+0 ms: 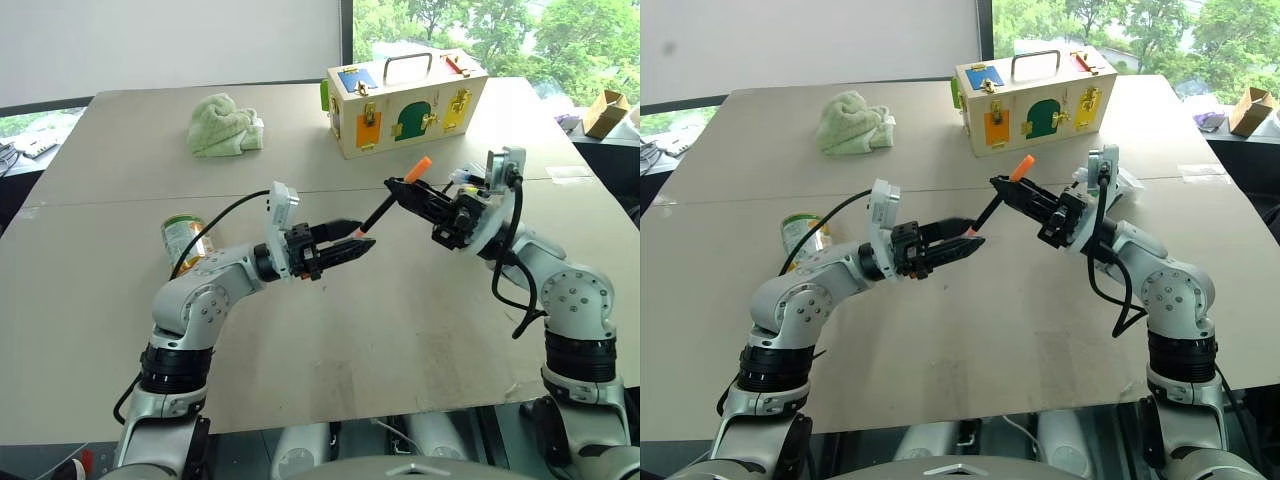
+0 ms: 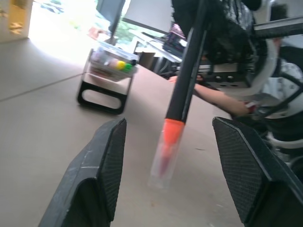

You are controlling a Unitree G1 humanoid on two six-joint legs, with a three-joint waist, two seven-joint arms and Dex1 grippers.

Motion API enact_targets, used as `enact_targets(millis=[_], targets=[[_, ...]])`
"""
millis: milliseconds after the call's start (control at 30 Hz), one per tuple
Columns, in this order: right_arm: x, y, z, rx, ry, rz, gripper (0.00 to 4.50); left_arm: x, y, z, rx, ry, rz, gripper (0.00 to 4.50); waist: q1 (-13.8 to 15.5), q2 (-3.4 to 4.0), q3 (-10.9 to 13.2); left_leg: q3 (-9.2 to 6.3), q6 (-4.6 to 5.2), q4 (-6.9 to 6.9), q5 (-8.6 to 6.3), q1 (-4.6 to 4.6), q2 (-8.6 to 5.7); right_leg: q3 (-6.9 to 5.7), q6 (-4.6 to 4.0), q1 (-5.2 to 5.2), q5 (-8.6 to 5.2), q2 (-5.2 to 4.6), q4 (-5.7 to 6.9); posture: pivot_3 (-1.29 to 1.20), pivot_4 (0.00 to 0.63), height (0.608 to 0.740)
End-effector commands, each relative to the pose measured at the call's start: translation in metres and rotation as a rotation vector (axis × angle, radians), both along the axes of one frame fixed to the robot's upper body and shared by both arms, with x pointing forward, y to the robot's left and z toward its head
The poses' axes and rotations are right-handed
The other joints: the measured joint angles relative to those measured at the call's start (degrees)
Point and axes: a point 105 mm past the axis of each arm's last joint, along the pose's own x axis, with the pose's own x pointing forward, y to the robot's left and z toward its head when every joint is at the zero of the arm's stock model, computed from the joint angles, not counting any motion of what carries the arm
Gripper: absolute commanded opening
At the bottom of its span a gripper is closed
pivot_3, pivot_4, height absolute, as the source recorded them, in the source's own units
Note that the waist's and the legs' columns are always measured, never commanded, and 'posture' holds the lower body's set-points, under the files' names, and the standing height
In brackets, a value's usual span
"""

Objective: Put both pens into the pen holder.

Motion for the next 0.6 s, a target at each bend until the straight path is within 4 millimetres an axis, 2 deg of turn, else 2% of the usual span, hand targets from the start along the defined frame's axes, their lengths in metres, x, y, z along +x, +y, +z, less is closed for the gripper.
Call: enact_targets(millis=[33,100,233,333,467,600], targets=[[0.004,-0.021,0.034,-0.166,-0.251,-0.111,0.08,-0.004,0.009,0.023,0.104,-0.16,0.023,2.7,-0.06,0.03,0.04,0.02,0.0,0.0,0.0,-0.02,-0.01,0.01,0.0,-0.03,0.0,0.0,0.0,0.0,0.15,0.74],[0.003,-0.024,0.05,-0.392,-0.434,-0.133,0.08,-0.008,0.011,0.026,0.217,-0.211,0.016,2.7,-0.18,0.21,0.3,0.03,0.0,-0.02,0.0,-0.05,-0.01,0.02,0.0,-0.08,0.0,0.0,0.0,0.0,0.15,0.74],[0.006,-0.032,0.074,-0.666,-0.665,-0.163,0.08,-0.008,0.018,0.022,0.396,-0.255,0.029,2.7,-0.18,0.24,0.33,0.07,-0.01,-0.14,0.0,-0.02,0.02,0.08,-0.02,-0.13,-0.03,0.08,-0.07,0.0,0.15,0.74],[0.02,-0.052,0.07,-0.928,-0.758,-0.21,0.08,-0.005,0.027,0.018,0.549,-0.307,0.046,2.7,-0.15,0.23,0.34,0.08,-0.02,-0.28,0.01,-0.01,0.03,0.08,-0.02,-0.11,-0.03,0.1,-0.24,0.0,0.15,0.74],[0.024,-0.055,0.073,-1.011,-0.81,-0.206,0.08,-0.002,0.029,0.034,0.523,-0.352,0.08,2.7,0.0,0.19,0.37,0.13,0.01,-0.27,-0.01,-0.11,0.02,0.08,0.0,-0.1,-0.01,0.0,-0.42,0.0,0.15,0.74],[0.026,-0.057,0.07,-1.055,-0.812,-0.191,0.08,-0.015,0.014,0.042,0.41,-0.355,0.02,2.7,0.0,0.2,0.38,0.12,0.0,-0.35,0.0,-0.12,0.03,0.04,0.0,-0.1,-0.01,0.0,-0.52,0.0,0.15,0.74]])
